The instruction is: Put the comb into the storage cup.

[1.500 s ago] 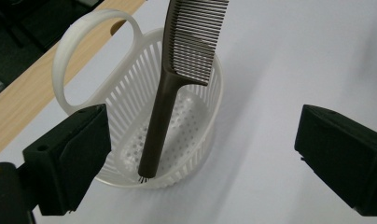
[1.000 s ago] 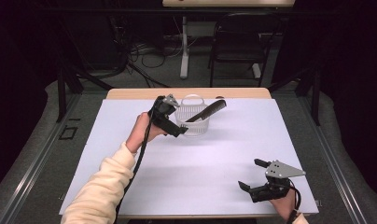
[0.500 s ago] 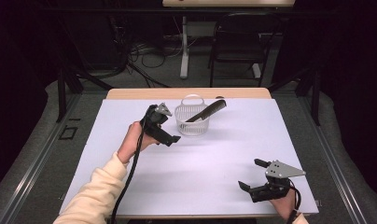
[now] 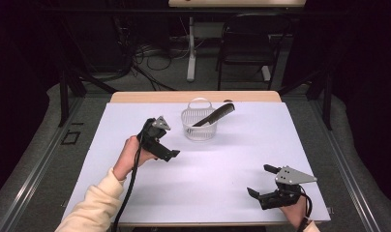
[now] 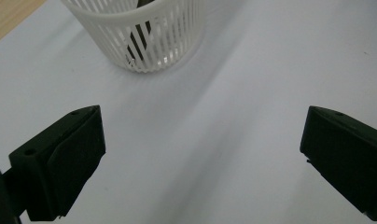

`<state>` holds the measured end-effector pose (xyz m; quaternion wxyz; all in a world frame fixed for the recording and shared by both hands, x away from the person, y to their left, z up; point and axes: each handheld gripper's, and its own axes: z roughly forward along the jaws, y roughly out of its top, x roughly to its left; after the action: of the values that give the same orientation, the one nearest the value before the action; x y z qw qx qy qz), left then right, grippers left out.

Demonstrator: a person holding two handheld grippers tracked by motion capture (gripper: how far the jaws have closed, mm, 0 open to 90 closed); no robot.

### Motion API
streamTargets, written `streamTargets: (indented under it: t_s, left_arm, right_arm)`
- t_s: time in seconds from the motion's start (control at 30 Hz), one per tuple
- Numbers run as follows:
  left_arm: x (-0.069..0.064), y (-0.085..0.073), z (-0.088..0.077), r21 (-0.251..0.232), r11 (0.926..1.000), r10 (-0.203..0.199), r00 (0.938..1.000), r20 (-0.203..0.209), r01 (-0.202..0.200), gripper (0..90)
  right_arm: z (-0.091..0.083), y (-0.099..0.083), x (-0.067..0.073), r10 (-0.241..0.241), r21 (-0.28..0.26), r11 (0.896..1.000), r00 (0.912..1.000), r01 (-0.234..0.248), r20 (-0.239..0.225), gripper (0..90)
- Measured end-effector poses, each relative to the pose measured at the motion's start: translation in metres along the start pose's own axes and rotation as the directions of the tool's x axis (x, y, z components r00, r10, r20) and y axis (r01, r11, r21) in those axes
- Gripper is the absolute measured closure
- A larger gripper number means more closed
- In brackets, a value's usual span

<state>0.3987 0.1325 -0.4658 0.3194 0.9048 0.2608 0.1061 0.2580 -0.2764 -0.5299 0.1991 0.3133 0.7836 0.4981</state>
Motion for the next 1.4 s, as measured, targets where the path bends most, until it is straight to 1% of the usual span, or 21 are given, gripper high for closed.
streamTargets:
  t_s: [0.2, 0.27, 0.33, 0.4, 0.53, 0.57, 1.03, 1.4]
  left_arm:
    - [-0.003, -0.012, -0.001, 0.000, 1.0000, -0.009, 1.0000, -0.003, 0.009, 0.0]
    - [-0.005, -0.015, 0.000, 0.002, 0.9999, -0.015, 0.9999, -0.001, 0.015, 0.0]
    - [-0.006, -0.018, -0.001, 0.005, 0.9999, -0.014, 0.9999, 0.002, 0.014, 0.0]
    - [-0.008, -0.022, -0.001, 0.004, 0.9997, -0.023, 0.9997, 0.006, 0.023, 0.0]
    - [-0.010, -0.028, -0.003, 0.005, 0.9997, -0.023, 0.9997, 0.003, 0.023, 0.0]
    - [-0.011, -0.030, -0.003, 0.001, 0.9995, -0.030, 0.9995, 0.002, 0.030, 0.0]
    - [-0.020, -0.052, -0.009, 0.000, 0.9989, -0.046, 0.9989, -0.009, 0.046, 0.0]
    - [-0.027, -0.069, -0.014, -0.040, 0.9968, -0.070, 0.9973, -0.024, 0.069, 0.0]
  right_arm:
    - [0.000, 0.000, 0.000, 0.000, 0.002, 1.000, 1.0000, 0.000, -0.001, 0.0]
    - [0.000, 0.000, 0.000, 0.001, 0.002, 1.000, 1.0000, -0.001, -0.001, 0.0]
    - [0.001, 0.000, 0.000, 0.000, 0.002, 1.000, 1.0000, 0.000, -0.002, 0.0]
    - [0.000, 0.000, 0.000, 0.002, 0.002, 1.000, 1.0000, -0.002, -0.002, 0.0]
    - [0.001, 0.000, 0.000, -0.001, 0.002, 1.000, 1.0000, 0.001, -0.002, 0.0]
    - [0.001, 0.000, 0.000, 0.000, 0.001, 1.000, 1.0000, 0.000, -0.002, 0.0]
    - [0.001, 0.000, 0.000, 0.001, 0.002, 1.000, 1.0000, -0.001, -0.002, 0.0]
    - [0.000, 0.000, 0.000, 0.001, 0.002, 1.000, 1.0000, -0.001, 0.000, 0.0]
